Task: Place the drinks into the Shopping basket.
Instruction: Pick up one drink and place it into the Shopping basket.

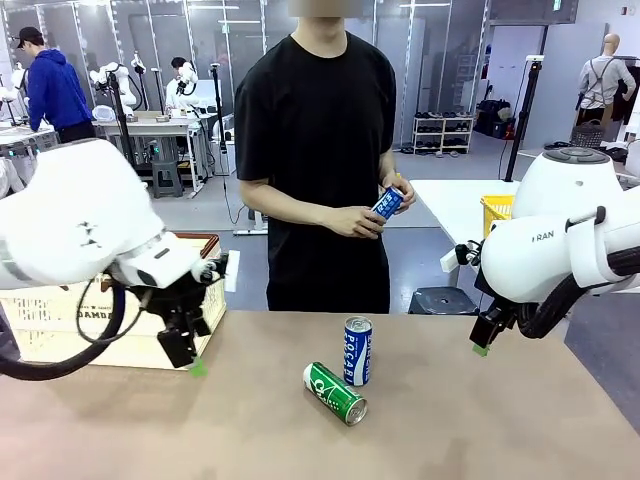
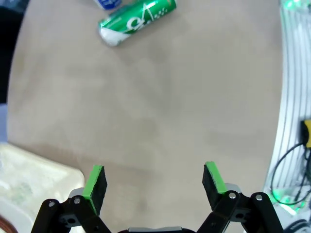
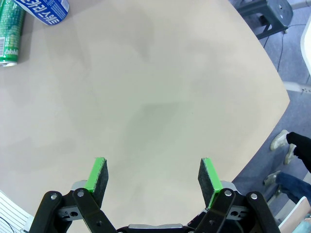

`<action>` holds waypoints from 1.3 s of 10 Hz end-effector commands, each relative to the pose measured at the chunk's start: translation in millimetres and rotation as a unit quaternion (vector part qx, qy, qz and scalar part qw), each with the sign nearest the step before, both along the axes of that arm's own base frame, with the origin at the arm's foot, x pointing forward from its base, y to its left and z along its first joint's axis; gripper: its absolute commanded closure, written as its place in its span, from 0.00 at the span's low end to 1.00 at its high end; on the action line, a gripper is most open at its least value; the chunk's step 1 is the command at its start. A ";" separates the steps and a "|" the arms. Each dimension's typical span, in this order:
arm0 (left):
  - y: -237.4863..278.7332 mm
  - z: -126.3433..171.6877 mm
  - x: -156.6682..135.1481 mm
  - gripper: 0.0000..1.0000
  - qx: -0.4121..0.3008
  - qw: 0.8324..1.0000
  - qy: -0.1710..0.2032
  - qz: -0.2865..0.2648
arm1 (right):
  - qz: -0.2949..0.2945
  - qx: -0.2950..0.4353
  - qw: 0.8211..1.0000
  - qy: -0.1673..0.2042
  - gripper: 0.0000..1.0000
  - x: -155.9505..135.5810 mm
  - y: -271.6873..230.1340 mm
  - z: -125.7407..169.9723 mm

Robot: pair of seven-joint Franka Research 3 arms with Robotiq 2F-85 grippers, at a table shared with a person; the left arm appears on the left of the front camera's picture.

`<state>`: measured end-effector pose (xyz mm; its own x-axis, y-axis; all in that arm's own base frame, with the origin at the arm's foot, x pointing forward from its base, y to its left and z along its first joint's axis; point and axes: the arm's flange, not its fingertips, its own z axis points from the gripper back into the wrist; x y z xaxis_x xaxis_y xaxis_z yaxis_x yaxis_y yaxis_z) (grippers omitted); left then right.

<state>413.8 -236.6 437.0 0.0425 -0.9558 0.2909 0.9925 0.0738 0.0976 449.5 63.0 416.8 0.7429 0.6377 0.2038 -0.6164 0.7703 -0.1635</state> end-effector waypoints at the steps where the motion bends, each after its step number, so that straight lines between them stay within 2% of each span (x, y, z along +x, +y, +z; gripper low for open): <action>1: -22.3 -8.2 22.2 0.00 -0.012 0.998 -0.015 -0.060 | 0.000 0.000 1.000 0.000 0.07 -0.1 -0.2 0.1; 4: -55.9 -16.6 33.6 0.00 0.002 0.994 -0.023 -0.105 | 0.000 0.000 1.000 0.000 0.07 -0.1 -0.2 0.1; 5: -45.6 -12.2 20.4 0.00 0.006 0.997 -0.018 -0.077 | 0.000 0.000 1.000 0.000 0.07 -0.1 -0.2 0.1; 10: -48.0 -13.2 27.2 0.00 0.008 0.996 -0.020 -0.081 | 0.000 0.000 1.000 0.000 0.07 -0.1 -0.2 0.1; 11: -59.1 -19.3 32.7 0.00 0.002 0.994 -0.032 -0.101 | 0.000 0.000 1.000 0.000 0.07 -0.1 -0.2 0.1; 13: -81.8 -21.9 31.2 0.00 -0.047 0.979 -0.065 -0.190 | 0.000 0.000 1.000 0.000 0.07 -0.1 -0.2 0.1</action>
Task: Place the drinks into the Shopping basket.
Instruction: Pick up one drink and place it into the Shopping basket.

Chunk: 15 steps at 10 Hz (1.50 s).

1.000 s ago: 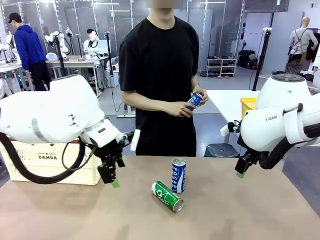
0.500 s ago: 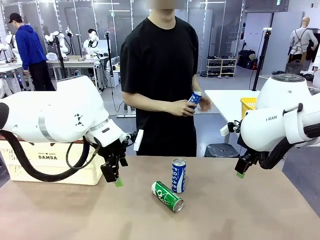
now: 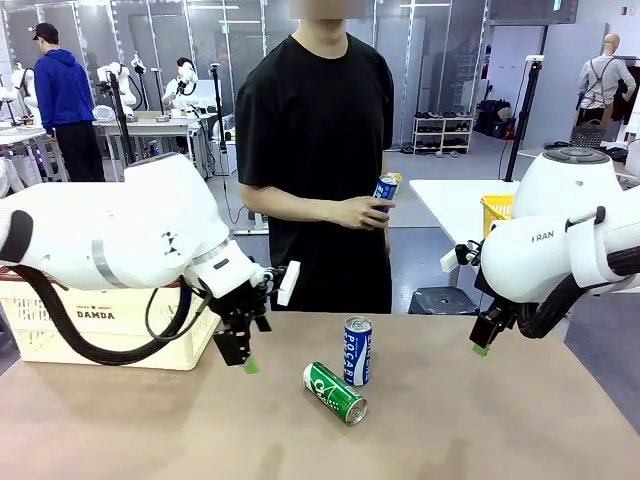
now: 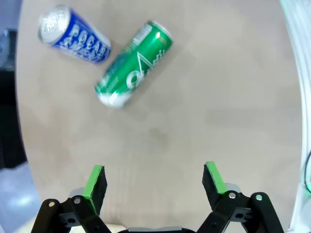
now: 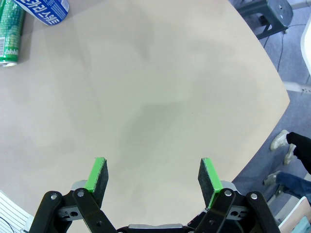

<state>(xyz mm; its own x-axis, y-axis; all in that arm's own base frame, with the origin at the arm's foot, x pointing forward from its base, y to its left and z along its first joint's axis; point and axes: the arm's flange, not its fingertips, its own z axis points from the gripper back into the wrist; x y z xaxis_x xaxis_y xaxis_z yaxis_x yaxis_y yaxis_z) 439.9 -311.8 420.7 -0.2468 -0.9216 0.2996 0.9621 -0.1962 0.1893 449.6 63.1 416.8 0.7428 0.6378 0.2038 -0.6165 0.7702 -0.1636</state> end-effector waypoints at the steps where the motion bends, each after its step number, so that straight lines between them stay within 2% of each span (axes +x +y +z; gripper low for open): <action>1: -15.3 -7.7 3.8 0.00 -0.043 0.995 -0.018 -0.091 | 0.000 0.000 1.000 0.000 0.07 -0.1 -0.3 0.1; 3: -39.5 -19.7 -1.3 0.00 -0.036 0.986 0.000 -0.162 | 0.000 0.000 1.000 0.000 0.07 -0.1 -0.3 0.1; 7: -75.3 -44.8 2.1 0.00 -0.011 0.977 -0.032 -0.212 | 0.000 0.000 1.000 0.000 0.07 -0.1 -0.3 0.1; 8: -65.7 -38.9 -8.7 0.00 -0.020 0.982 -0.013 -0.187 | 0.000 0.000 1.000 0.000 0.07 -0.1 -0.3 0.1; 11: -65.7 -38.9 -8.7 0.00 -0.020 0.982 -0.013 -0.187 | 0.000 0.000 1.000 0.000 0.07 -0.1 -0.3 0.1; 13: -77.8 -48.3 1.0 0.00 -0.018 0.976 -0.015 -0.216 | 0.000 0.000 1.000 0.000 0.07 -0.1 -0.3 0.1; 15: -89.2 -55.4 9.1 0.00 0.011 0.975 -0.028 -0.220 | 0.000 0.000 1.000 0.000 0.07 -0.1 -0.3 0.1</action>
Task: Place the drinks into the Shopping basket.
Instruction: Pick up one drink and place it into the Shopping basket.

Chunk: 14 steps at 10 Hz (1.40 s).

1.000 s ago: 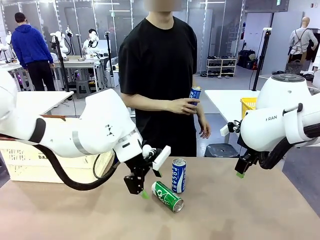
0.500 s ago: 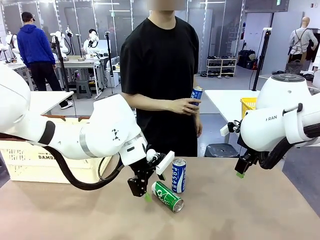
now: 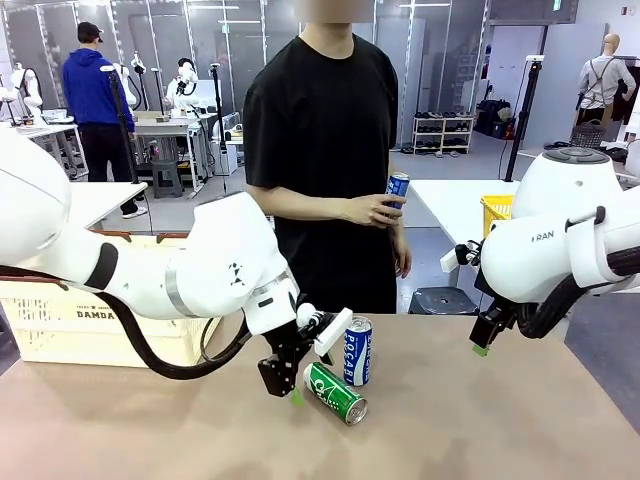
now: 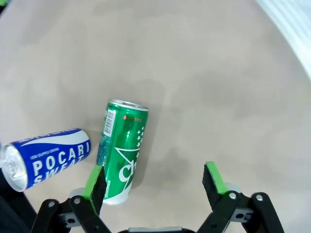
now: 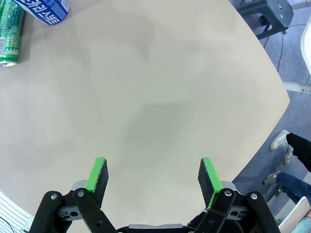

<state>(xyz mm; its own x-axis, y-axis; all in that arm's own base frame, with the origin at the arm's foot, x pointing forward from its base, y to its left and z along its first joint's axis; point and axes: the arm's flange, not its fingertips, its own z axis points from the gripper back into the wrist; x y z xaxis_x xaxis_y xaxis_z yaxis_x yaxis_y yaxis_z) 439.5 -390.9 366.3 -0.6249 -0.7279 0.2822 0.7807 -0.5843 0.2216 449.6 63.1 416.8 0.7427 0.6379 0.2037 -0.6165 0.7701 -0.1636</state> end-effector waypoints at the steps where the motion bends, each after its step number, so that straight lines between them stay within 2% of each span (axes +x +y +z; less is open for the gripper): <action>1: -16.7 -4.1 14.6 0.00 0.010 1.000 -0.019 -0.005 | 0.000 0.000 1.000 0.000 0.07 -0.1 -0.3 0.1; 6: -41.9 -22.5 30.9 0.00 0.041 0.999 -0.007 -0.022 | 0.000 0.000 1.000 0.000 0.07 -0.1 -0.3 0.1; 10: -57.7 -35.2 39.0 0.00 0.091 0.995 0.019 -0.044 | 0.000 0.000 1.000 0.000 0.07 -0.1 -0.3 0.1; 14: -63.4 -43.9 44.9 0.00 0.097 0.994 0.020 -0.042 | 0.000 0.000 1.000 0.000 0.07 -0.1 -0.3 0.1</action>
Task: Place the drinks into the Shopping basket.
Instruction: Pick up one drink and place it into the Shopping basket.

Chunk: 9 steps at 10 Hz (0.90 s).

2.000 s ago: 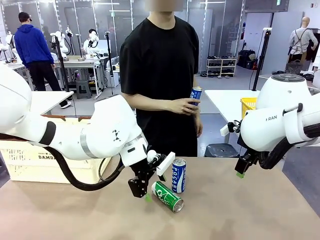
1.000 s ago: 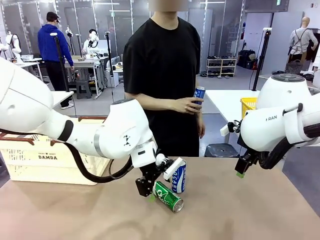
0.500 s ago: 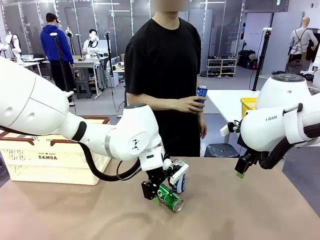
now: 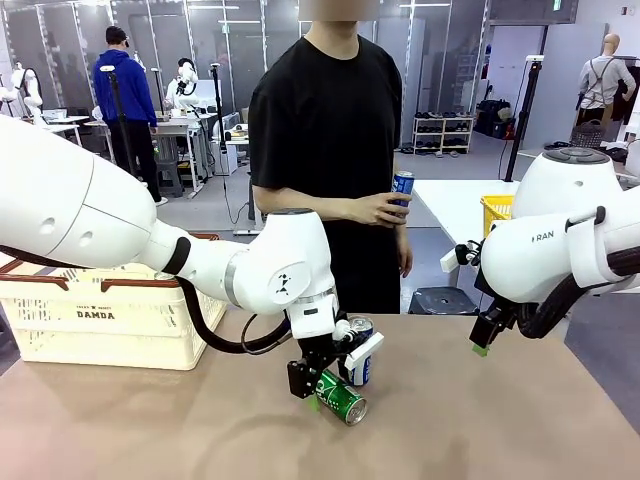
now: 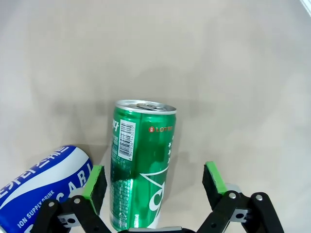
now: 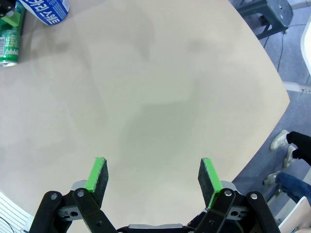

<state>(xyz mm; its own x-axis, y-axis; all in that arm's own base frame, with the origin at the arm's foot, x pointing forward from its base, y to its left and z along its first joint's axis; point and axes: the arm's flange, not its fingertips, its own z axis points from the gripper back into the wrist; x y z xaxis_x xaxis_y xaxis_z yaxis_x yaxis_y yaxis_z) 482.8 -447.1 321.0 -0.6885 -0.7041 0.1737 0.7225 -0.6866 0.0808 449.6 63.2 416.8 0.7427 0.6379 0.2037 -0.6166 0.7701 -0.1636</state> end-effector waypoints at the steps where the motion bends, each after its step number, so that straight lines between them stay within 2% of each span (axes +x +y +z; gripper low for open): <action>1: -7.7 -0.8 2.4 0.00 0.010 1.000 0.002 0.011 | 0.000 0.000 1.000 0.000 0.07 -0.1 -0.4 0.1; 6: -6.6 -5.2 1.0 0.00 0.021 1.000 -0.007 0.017 | 0.000 0.000 1.000 0.000 0.07 -0.1 -0.4 0.1; 8: -4.4 -6.2 1.8 0.10 0.011 1.000 -0.008 0.022 | 0.000 0.000 1.000 0.000 0.07 -0.1 -0.4 0.1; 9: -3.2 -6.7 1.7 0.19 0.009 1.000 -0.007 0.022 | 0.000 0.000 1.000 0.000 0.07 -0.1 -0.4 0.1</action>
